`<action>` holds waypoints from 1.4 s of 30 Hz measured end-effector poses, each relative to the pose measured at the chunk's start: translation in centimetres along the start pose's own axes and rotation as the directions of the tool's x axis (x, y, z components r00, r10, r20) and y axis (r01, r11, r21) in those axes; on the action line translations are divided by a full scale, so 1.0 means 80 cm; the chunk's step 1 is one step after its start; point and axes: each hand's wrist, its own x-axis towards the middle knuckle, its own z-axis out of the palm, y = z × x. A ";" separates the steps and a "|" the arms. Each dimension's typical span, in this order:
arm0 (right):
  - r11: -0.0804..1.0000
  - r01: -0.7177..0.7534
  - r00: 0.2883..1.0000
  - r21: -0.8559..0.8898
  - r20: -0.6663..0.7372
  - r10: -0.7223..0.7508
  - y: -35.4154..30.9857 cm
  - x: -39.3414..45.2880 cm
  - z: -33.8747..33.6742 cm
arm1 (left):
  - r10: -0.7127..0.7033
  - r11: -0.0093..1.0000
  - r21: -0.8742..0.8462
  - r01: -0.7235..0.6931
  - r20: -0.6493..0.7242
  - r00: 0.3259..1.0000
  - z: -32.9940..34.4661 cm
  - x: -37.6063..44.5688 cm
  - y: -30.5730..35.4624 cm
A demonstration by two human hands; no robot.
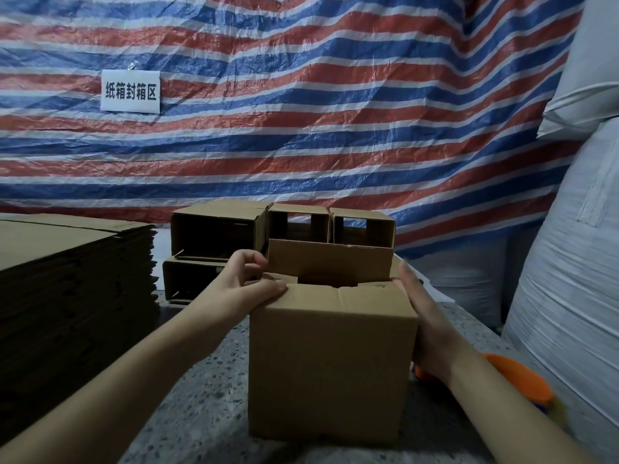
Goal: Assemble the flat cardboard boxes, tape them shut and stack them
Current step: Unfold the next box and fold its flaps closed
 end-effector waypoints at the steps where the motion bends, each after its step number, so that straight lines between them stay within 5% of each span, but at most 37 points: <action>1: 1.000 0.003 1.000 -0.022 0.025 -0.003 -0.002 0.000 -0.003 | 0.001 1.000 0.001 -0.001 -0.007 1.000 0.000 0.000 0.000; 8: 0.997 0.060 0.990 0.057 0.122 -0.067 -0.009 -0.001 -0.009 | -0.048 0.999 -0.021 0.048 0.021 0.999 0.002 0.001 0.001; 17: 0.987 0.148 0.979 0.059 0.132 -0.154 -0.021 -0.001 -0.014 | 0.064 0.996 -0.066 -0.062 0.023 0.998 0.002 -0.003 0.001; 30: 0.967 0.177 0.984 -0.184 0.050 -0.170 -0.023 0.002 -0.017 | 0.002 0.975 0.221 0.007 -0.043 0.999 0.005 -0.006 0.016; 33: 0.960 0.191 0.982 -0.204 0.042 -0.186 -0.024 0.000 -0.014 | 0.079 0.844 0.534 -0.046 -0.039 0.996 0.009 -0.014 0.032; 36: 0.961 0.186 0.982 -0.206 0.038 -0.183 -0.023 0.000 -0.013 | 0.260 0.531 0.824 -0.198 0.064 0.963 0.031 -0.025 0.049; 42: 0.964 0.186 0.982 -0.190 0.068 -0.176 -0.017 0.007 -0.023 | 0.225 0.276 0.892 -0.358 0.302 0.926 0.094 -0.023 0.060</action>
